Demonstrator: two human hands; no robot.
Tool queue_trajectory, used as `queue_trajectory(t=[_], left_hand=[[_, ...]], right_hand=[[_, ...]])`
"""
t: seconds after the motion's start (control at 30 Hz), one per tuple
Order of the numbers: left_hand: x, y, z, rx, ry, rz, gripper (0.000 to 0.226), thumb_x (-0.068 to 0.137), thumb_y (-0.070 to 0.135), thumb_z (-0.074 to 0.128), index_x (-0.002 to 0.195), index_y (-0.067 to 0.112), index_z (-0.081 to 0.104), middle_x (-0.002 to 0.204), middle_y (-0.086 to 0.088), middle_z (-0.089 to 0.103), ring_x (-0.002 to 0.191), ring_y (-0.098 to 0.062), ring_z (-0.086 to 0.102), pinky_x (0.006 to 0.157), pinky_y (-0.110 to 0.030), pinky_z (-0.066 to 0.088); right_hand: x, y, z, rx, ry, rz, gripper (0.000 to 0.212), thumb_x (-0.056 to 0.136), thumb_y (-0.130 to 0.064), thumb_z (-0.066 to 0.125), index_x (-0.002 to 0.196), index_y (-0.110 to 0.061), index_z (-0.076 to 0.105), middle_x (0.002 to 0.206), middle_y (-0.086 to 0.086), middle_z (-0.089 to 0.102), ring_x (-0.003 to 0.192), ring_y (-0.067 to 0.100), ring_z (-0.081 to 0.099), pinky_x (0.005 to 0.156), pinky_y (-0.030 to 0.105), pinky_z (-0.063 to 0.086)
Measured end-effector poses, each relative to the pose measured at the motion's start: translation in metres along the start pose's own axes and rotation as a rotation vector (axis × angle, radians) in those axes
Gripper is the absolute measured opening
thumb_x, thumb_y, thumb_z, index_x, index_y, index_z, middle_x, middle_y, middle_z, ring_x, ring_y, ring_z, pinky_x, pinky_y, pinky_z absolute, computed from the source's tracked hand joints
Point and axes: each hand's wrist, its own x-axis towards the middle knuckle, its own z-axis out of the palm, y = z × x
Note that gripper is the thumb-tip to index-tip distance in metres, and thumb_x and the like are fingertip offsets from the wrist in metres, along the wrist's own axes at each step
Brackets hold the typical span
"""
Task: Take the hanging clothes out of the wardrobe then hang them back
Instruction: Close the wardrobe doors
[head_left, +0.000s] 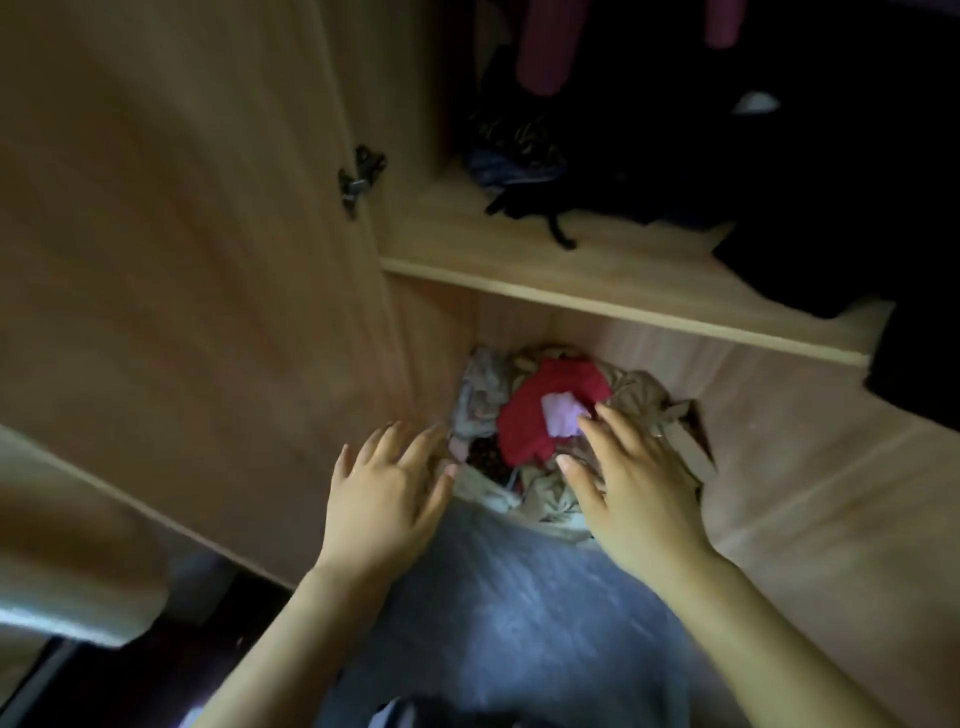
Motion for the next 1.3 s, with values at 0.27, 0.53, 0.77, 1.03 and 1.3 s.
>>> queue_trajectory(t=[0.27,0.53,0.77,1.03,1.3], left_hand=[[-0.101,-0.103,-0.048,0.056,0.113,-0.175,0.048,0.09,0.051,0.034,0.126,0.028,0.055,0.13,0.0,0.056,0.122,-0.024,0.051,0.099,-0.04,0.038],[-0.144,-0.198,-0.092,0.049,0.206,-0.277,0.051,0.091,0.053,0.032,0.129,0.026,0.054,0.129,-0.002,0.056,0.121,-0.025,0.052,0.096,-0.043,0.045],[-0.13,-0.24,-0.096,-0.003,0.167,-0.228,0.054,0.091,0.055,0.029,0.132,0.026,0.051,0.13,-0.001,0.055,0.122,-0.022,0.051,0.096,-0.039,0.047],[-0.109,-0.249,-0.093,-0.047,0.108,-0.118,0.057,0.091,0.057,0.023,0.135,0.03,0.047,0.134,0.004,0.052,0.125,-0.019,0.048,0.096,-0.039,0.046],[-0.067,-0.225,-0.105,-0.072,0.121,0.034,0.055,0.091,0.055,0.026,0.136,0.03,0.044,0.136,0.003,0.05,0.125,-0.022,0.048,0.097,-0.044,0.047]], right_hand=[[0.001,-0.127,0.033,0.111,-0.084,-0.265,0.072,0.087,-0.059,0.02,0.135,-0.014,0.048,0.145,0.005,0.041,0.134,0.025,0.037,0.108,0.035,0.028],[0.012,-0.267,0.055,0.358,0.019,-0.498,0.055,0.088,-0.045,0.05,0.135,-0.015,0.049,0.143,0.004,0.045,0.128,0.024,0.046,0.099,0.038,0.043],[0.024,-0.334,0.076,0.474,0.356,-0.354,0.069,0.078,-0.044,0.066,0.133,-0.007,0.049,0.14,0.013,0.047,0.123,0.027,0.05,0.096,0.024,0.036],[0.033,-0.344,0.08,0.583,0.565,-0.34,0.061,0.08,-0.028,0.068,0.133,-0.008,0.048,0.134,0.017,0.053,0.124,0.022,0.048,0.107,0.016,0.03],[0.015,-0.312,0.072,0.576,0.625,-0.37,0.053,0.082,-0.017,0.069,0.13,-0.005,0.051,0.131,0.014,0.055,0.122,0.017,0.05,0.103,0.02,0.039]])
